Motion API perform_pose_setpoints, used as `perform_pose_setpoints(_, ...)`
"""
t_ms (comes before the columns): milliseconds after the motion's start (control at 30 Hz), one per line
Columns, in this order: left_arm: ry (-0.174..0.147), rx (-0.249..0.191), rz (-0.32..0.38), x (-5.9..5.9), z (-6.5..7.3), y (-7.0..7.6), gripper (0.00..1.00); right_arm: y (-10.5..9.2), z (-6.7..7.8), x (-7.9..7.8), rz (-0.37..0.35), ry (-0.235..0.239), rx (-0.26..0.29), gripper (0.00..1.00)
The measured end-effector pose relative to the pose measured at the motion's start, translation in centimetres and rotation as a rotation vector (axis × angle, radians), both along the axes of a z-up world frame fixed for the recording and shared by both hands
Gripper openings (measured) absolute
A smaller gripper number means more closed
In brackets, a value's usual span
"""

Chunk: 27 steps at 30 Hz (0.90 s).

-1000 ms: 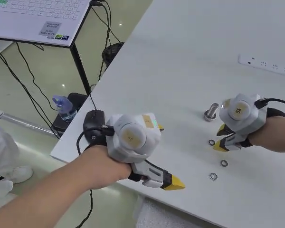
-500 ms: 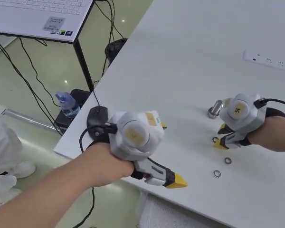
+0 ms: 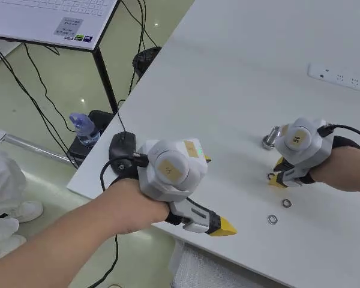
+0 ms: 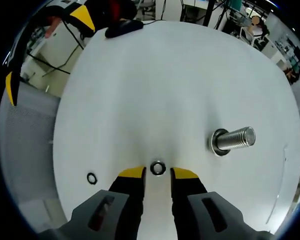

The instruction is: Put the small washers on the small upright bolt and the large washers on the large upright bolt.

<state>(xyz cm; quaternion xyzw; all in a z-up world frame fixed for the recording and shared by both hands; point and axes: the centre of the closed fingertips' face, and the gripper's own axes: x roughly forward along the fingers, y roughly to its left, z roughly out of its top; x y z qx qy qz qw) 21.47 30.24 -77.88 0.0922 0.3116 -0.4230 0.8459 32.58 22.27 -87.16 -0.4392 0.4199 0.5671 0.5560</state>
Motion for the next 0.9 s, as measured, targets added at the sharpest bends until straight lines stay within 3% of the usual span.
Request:
perform_pose_setpoints(300,0.003,-0.002,0.004,-0.1,-0.09,-0.01,0.85,0.06,-0.05,-0.02,0.012,-0.011,-0.027,0.14)
perform_pose_setpoints(500,0.001,-0.004,0.005,-0.06,-0.08,-0.08,0.85,0.08,-0.1,0.0,-0.021,-0.015,-0.046,0.13)
perform_pose_setpoints(900,0.001,0.005,0.002,-0.12,-0.12,0.02,0.85,-0.28,0.41,0.39,-0.094,0.001,-0.003,0.12)
